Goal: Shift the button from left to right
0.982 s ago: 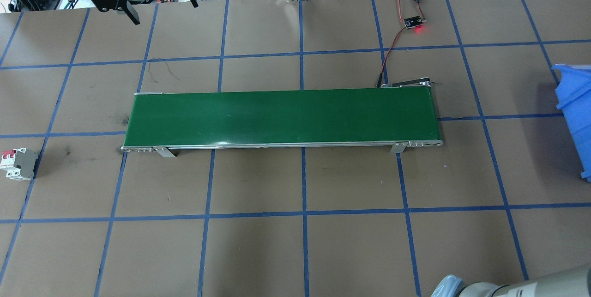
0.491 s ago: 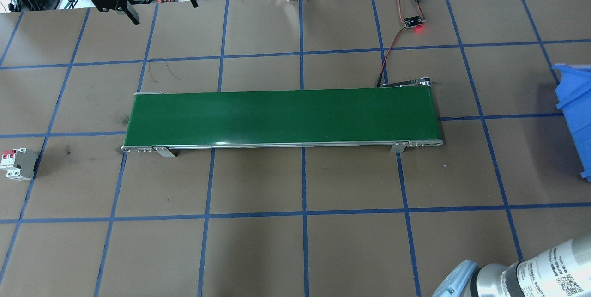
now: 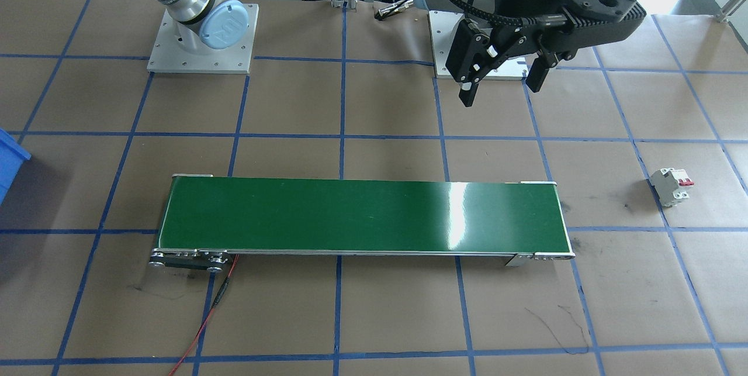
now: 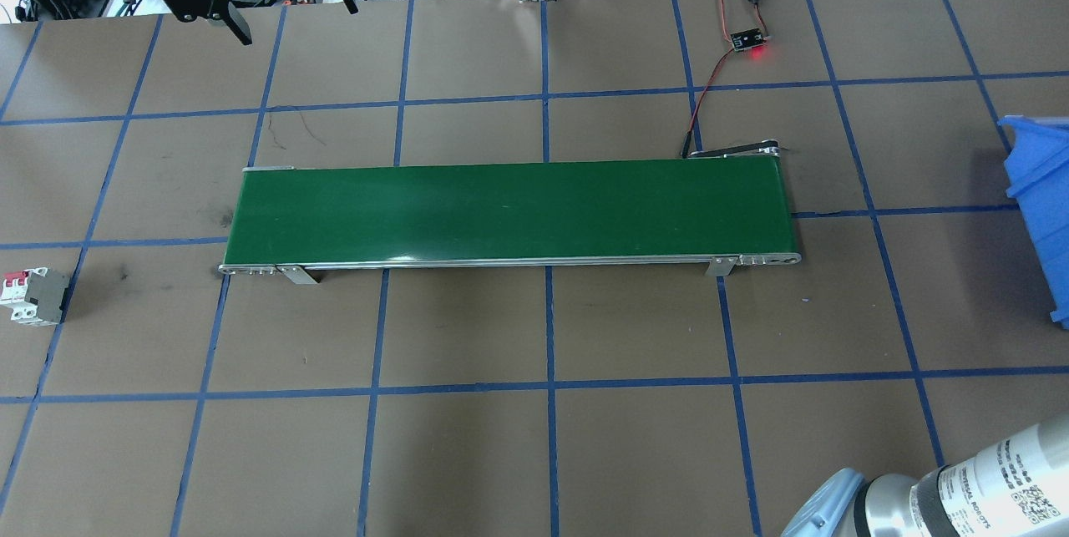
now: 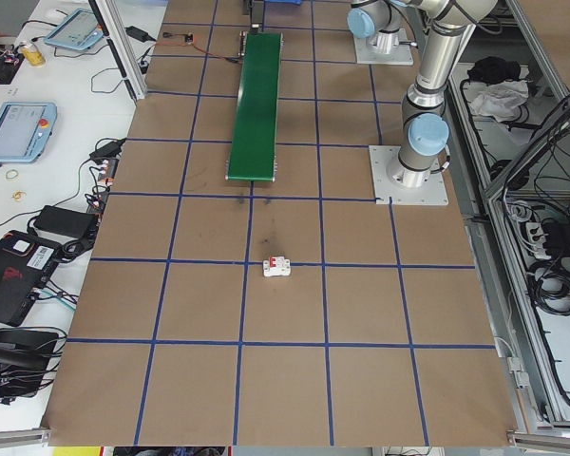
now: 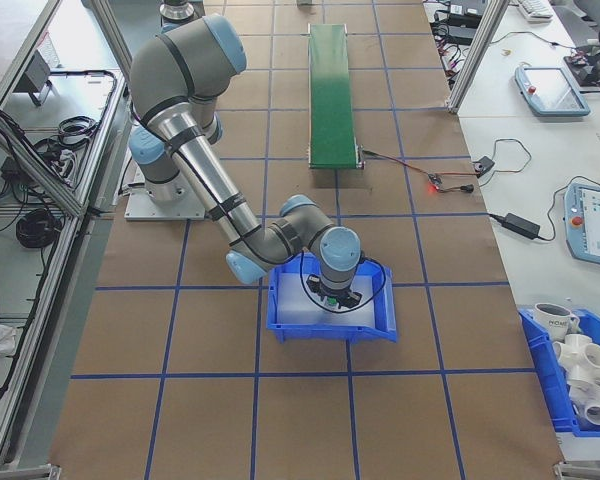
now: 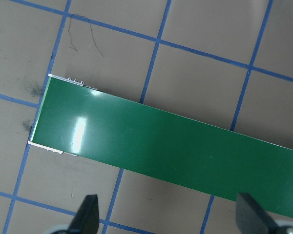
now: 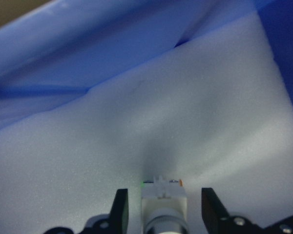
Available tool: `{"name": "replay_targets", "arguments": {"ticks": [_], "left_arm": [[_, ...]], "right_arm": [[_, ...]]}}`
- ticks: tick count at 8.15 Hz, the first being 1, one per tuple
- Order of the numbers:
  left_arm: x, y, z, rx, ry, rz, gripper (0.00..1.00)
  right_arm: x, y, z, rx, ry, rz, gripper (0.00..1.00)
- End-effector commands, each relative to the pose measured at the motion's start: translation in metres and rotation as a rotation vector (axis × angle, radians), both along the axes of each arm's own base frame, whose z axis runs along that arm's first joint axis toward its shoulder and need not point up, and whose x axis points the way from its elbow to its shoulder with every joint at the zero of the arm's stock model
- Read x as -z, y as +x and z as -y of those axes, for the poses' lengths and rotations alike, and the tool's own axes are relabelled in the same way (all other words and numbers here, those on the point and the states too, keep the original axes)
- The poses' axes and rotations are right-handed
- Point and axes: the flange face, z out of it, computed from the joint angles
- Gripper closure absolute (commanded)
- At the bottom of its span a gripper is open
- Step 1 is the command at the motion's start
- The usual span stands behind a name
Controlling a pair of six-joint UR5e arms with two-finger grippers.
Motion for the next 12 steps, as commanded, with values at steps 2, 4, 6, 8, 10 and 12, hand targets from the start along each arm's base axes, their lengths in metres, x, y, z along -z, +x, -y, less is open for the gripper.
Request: {"name": "replay_targets", "arguments": {"ticks": [2,4,6,8,10,12], "left_arm": [[-0.001,0.000,-0.001,0.000,-0.003,0.000,0.00],[-0.002,0.001,-0.003,0.000,-0.003,0.003,0.00],[-0.001,0.001,-0.002,0.000,-0.004,0.003,0.00],[-0.003,0.001,-0.004,0.000,-0.007,0.002,0.00],[-0.002,0.001,-0.004,0.001,-0.005,0.003,0.00],[-0.004,0.001,-0.004,0.001,-0.008,0.004,0.00]], "right_arm": [[-0.102,0.025,-0.019,0.082,-0.063,-0.046,0.00],[-0.186,0.091,-0.042,0.279,-0.063,0.031,0.00],[-0.227,0.170,-0.041,0.428,-0.029,0.076,0.00],[-0.259,0.256,-0.039,0.595,-0.010,0.088,0.00],[-0.261,0.365,-0.018,0.717,0.023,0.090,0.00],[-0.273,0.470,-0.020,0.839,0.009,0.070,0.00]]}}
